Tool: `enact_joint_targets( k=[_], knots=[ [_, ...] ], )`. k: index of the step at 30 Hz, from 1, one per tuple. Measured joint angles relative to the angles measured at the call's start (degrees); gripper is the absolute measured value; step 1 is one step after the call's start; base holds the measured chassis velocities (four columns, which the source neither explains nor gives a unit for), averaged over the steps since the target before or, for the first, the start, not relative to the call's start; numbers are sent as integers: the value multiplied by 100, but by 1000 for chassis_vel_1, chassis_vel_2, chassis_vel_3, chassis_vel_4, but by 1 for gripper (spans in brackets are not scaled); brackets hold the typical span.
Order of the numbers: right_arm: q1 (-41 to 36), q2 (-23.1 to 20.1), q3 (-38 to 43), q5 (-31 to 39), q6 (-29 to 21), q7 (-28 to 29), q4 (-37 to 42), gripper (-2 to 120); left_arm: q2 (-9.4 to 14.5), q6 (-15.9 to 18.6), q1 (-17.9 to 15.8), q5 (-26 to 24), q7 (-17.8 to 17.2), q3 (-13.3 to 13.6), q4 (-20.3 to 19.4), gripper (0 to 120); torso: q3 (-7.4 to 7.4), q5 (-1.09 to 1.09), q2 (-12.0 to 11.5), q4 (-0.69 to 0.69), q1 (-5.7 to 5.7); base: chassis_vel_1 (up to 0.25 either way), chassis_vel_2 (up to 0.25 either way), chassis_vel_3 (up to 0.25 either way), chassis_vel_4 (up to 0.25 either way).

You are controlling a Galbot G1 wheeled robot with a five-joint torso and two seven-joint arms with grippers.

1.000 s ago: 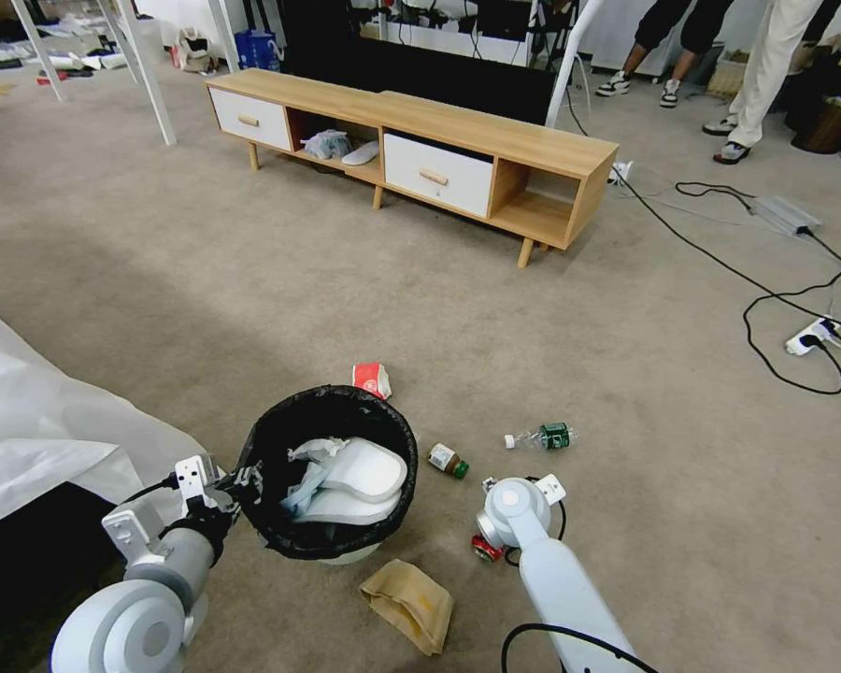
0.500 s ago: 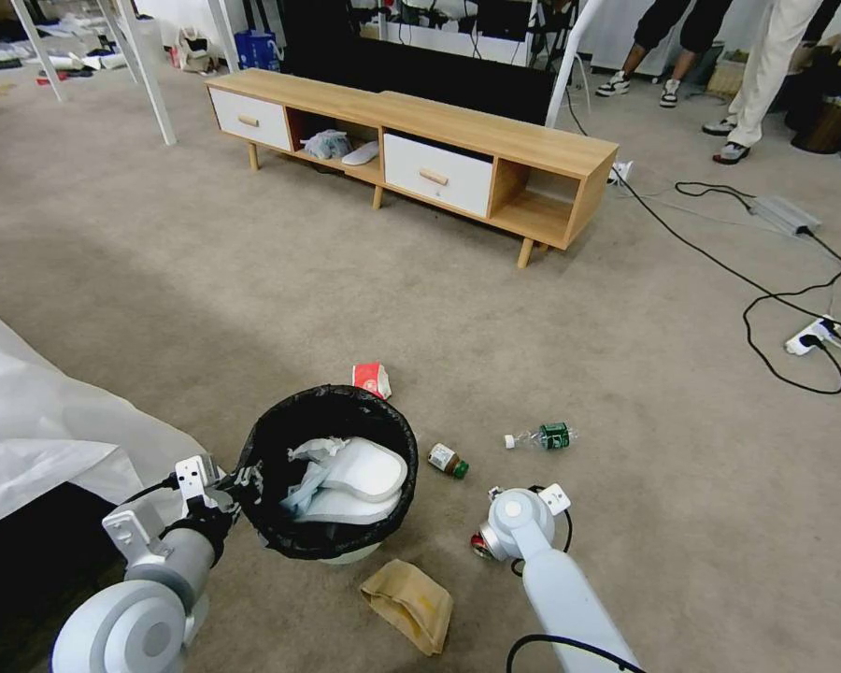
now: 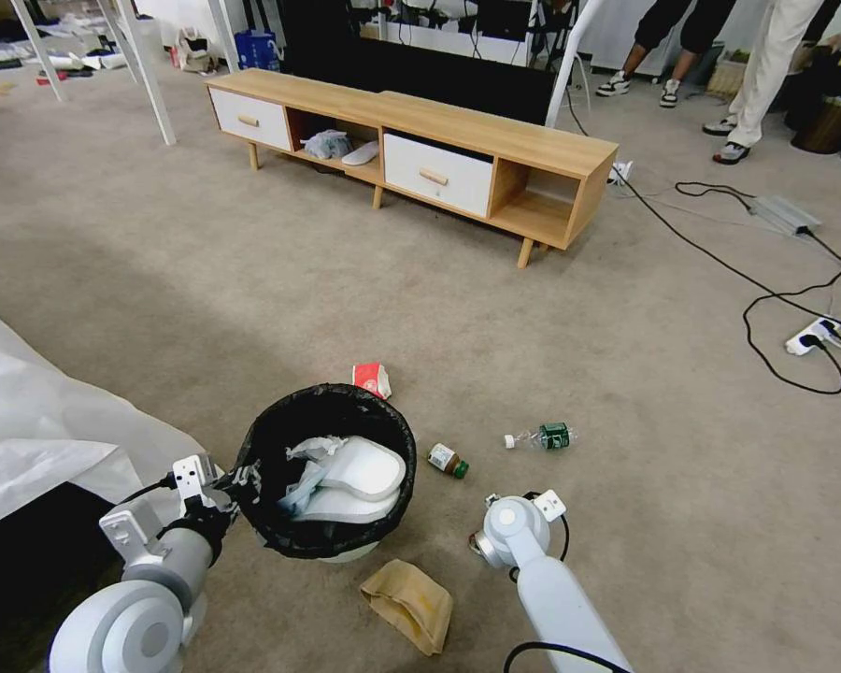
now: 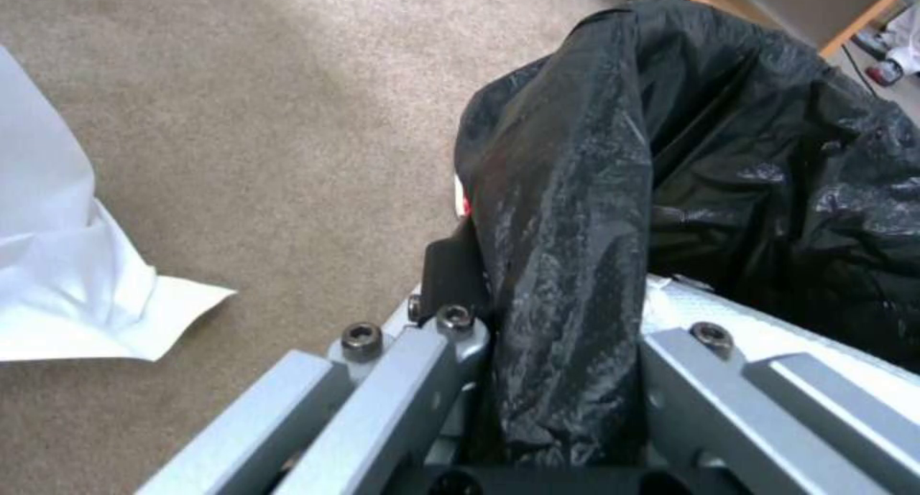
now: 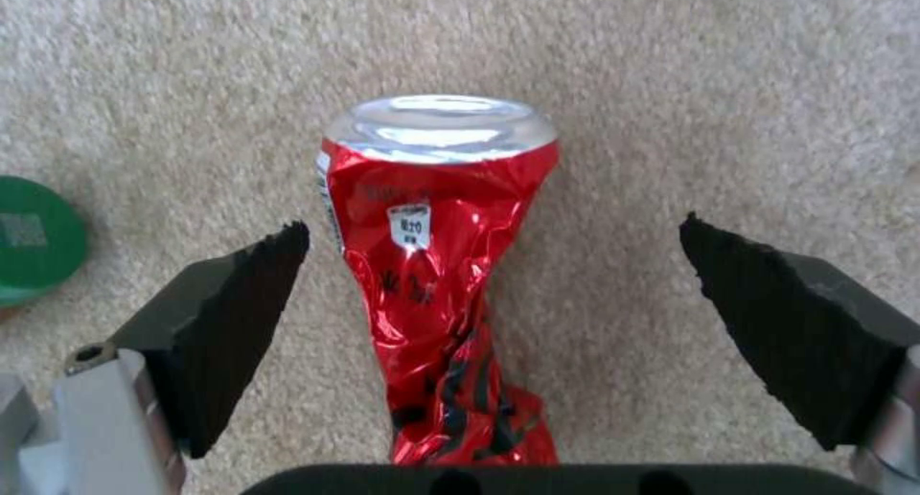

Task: Pick up the trash bin and place the garbage on the floor into it.

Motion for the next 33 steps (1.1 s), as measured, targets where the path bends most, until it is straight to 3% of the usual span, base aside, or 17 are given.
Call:
enact_joint_targets(
  k=[25, 28, 33],
  knots=[
    [-1, 151, -142, -245, -27, -73, -155, 95, -42, -32, 30, 0, 48, 4, -29, 0, 0, 0, 0, 0, 0, 0, 0, 0, 0],
    [-3, 141, -165, -271, -37, -101, -181, 79, -44, -48, 33, 4, 85, -9, -16, 0, 0, 0, 0, 0, 0, 0, 0, 0, 0],
    [-1, 148, -167, -313, -38, -115, -216, 63, -36, -55, 37, 4, 99, -17, -1, 0, 0, -1, 0, -1, 0, 0, 0, 0, 0]
  ],
)
